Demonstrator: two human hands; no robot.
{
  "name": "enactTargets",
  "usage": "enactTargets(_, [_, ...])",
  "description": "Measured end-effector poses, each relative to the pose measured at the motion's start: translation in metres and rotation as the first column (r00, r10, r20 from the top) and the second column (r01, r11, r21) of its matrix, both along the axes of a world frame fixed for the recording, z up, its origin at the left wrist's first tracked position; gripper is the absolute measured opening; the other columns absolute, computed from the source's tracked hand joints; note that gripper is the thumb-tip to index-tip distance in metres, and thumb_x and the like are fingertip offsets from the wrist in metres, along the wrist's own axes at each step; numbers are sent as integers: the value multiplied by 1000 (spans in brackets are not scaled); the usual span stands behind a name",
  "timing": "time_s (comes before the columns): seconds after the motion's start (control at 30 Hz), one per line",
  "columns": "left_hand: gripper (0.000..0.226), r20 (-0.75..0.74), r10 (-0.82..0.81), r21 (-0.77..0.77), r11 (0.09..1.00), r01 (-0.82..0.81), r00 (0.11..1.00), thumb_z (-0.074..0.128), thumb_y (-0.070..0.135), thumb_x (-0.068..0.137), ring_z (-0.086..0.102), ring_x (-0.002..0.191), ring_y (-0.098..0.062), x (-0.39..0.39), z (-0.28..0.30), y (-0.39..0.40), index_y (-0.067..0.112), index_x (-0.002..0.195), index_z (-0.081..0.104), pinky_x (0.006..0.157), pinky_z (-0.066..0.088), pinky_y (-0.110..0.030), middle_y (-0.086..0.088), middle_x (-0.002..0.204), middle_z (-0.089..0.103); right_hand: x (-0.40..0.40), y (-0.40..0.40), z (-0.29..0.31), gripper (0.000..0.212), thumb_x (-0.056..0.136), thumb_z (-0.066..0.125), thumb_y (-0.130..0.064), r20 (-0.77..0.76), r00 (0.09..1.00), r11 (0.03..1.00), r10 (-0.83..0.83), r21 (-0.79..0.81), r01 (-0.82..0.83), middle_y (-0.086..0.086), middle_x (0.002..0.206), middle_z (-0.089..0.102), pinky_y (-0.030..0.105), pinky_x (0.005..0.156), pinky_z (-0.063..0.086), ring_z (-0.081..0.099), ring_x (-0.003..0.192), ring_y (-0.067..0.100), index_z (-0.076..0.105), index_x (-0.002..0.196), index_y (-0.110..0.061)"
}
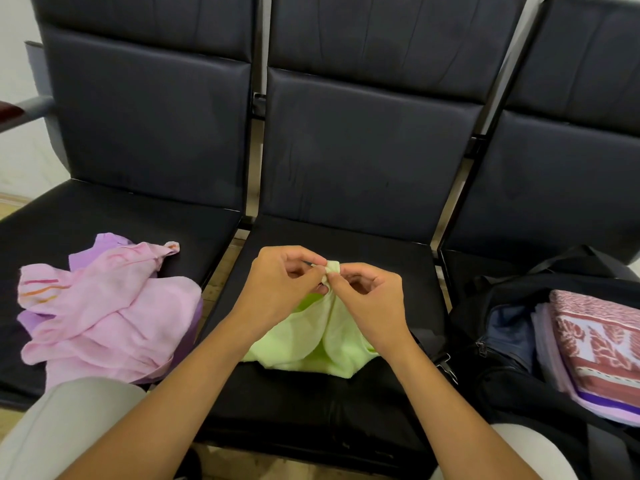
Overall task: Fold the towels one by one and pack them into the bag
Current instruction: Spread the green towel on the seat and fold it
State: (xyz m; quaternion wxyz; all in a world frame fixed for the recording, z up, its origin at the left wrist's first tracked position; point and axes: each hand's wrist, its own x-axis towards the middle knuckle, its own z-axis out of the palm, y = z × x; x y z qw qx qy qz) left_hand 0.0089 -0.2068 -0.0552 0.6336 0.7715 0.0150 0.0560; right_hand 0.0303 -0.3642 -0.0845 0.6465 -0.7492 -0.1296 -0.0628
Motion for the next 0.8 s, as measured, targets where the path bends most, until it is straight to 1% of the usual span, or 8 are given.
enactTargets(0.13, [21,-4,-88,-9,996,88,996,60,1,92,74,80,-12,1,-1,1,17,98,72,79,57,-24,2,87,76,1,-1,2,9,85,75,-5,-23,999,999,-28,27,28,3,81,75,20,69,54,70,75,13,78,90,-11])
enactTargets(0.23, [22,15,-132,50,990,131,991,67,2,87,72,85,-8,2,-2,3,17,103,71,83,55,-22,3,84,76,1,-3,5,7,87,73,-6,-70,997,998,-23,49,26,4,79,75,21,67,54,68,73,12,78,90,-10])
enactTargets(0.37, [19,61,-79,158,985,68,995,75,5,81,70,78,-4,4,-5,6,19,94,72,78,54,-18,4,77,73,-1,-3,7,15,94,65,-9,-106,994,1000,18,3,-18,8,72,71,30,64,52,62,66,14,78,87,-10])
enactTargets(0.5, [16,140,-111,316,947,62,984,71,5,84,66,76,-3,6,-7,7,19,90,67,73,53,-17,6,78,67,-2,-2,7,14,94,64,-10,-146,987,998,65,-4,-66,15,80,71,37,70,55,62,71,20,78,92,-10])
enactTargets(0.57, [16,191,-149,418,907,57,970,70,5,85,58,79,-3,6,-8,6,19,89,65,70,47,-13,8,85,59,-1,-3,8,13,94,64,-10,-169,982,997,80,4,-81,18,82,71,36,70,54,61,73,21,78,93,-9])
enactTargets(0.63, [16,222,-176,452,890,59,959,69,5,85,53,84,-2,6,-8,6,19,90,63,71,42,-9,9,93,53,-1,-4,8,13,94,65,-10,-183,979,996,87,17,-86,19,83,71,35,71,53,61,74,22,78,92,-10])
enactTargets(0.7, [14,246,-206,465,882,72,947,69,7,86,52,85,-1,6,-7,7,19,91,62,72,41,-8,13,97,52,-1,-5,9,14,93,65,-10,-194,977,996,88,41,-81,16,84,72,34,72,54,63,75,21,78,91,-11])
enactTargets(0.8, [11,266,-233,467,880,86,935,68,10,88,55,85,-3,8,-7,7,19,91,63,72,43,-11,15,92,58,-1,-5,10,15,92,64,-7,-205,976,997,68,57,-57,9,83,74,29,71,54,65,75,15,78,89,-10])
